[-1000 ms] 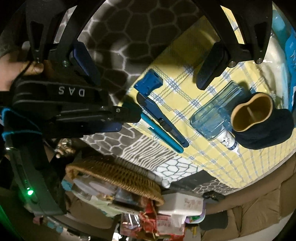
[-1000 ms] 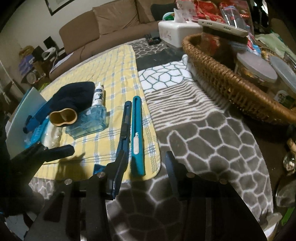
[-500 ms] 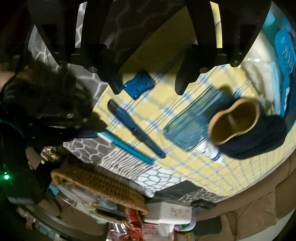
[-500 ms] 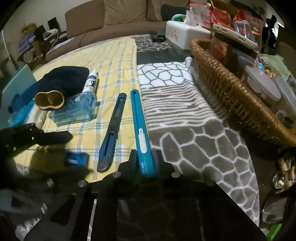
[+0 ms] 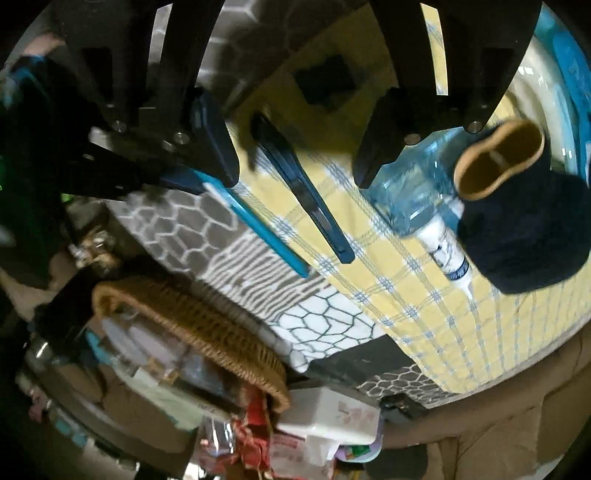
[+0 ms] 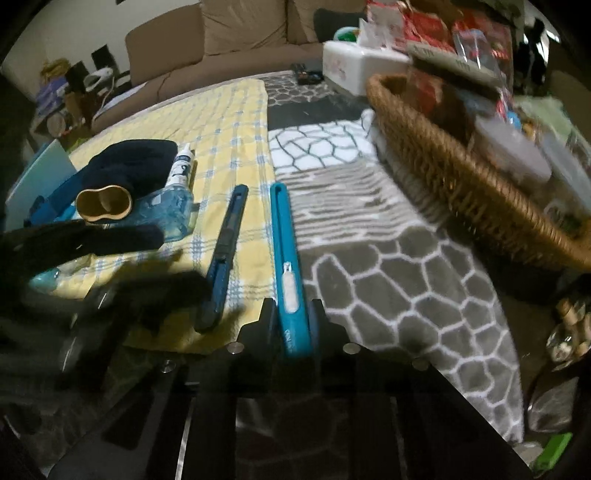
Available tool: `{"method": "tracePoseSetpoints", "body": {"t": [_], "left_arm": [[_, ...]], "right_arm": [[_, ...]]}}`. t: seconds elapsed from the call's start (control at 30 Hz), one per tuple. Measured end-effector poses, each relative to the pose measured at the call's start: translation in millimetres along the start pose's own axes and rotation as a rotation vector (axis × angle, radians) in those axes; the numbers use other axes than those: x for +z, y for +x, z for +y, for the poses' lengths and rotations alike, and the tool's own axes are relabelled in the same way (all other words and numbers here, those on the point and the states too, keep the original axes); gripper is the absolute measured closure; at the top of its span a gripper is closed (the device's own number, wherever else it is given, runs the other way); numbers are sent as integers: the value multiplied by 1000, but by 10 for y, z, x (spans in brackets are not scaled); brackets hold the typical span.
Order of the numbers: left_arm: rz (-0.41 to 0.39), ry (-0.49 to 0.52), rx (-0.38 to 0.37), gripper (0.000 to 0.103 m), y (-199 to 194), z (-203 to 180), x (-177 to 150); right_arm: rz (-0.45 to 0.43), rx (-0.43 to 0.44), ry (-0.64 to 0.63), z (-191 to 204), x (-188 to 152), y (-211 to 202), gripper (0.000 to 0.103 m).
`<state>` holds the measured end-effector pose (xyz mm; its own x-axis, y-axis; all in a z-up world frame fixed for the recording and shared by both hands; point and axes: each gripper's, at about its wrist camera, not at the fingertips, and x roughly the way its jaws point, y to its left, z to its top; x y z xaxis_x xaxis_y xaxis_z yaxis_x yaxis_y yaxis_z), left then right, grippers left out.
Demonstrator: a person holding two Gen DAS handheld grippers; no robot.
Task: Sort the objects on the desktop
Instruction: 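Grasp the teal pen on the mat with the right gripper, then grasp the blue utility knife with the left gripper while the right gripper holds the teal pen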
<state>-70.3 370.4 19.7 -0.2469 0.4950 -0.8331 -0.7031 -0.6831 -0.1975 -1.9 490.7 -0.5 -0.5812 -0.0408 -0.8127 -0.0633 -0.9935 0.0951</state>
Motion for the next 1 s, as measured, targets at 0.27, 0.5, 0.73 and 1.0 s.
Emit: {"method": "tracePoseSetpoints", "body": {"t": [0.27,0.5,0.73,1.0], "left_arm": [[15,78,79,50,267,-133,-65],[3,38,33,79,186,67,-73],[-1,-40,-78,83,26,186,-147],[8,-38,-68,76,-71,146,-143]], "right_arm": [[3,-21,-36,42,-82,-83,85],[16,-17,-18,61,39,87,68],[0,111,142,-124,5,-9,92],[-24,232,302,-245,-155,-361,92]]}}
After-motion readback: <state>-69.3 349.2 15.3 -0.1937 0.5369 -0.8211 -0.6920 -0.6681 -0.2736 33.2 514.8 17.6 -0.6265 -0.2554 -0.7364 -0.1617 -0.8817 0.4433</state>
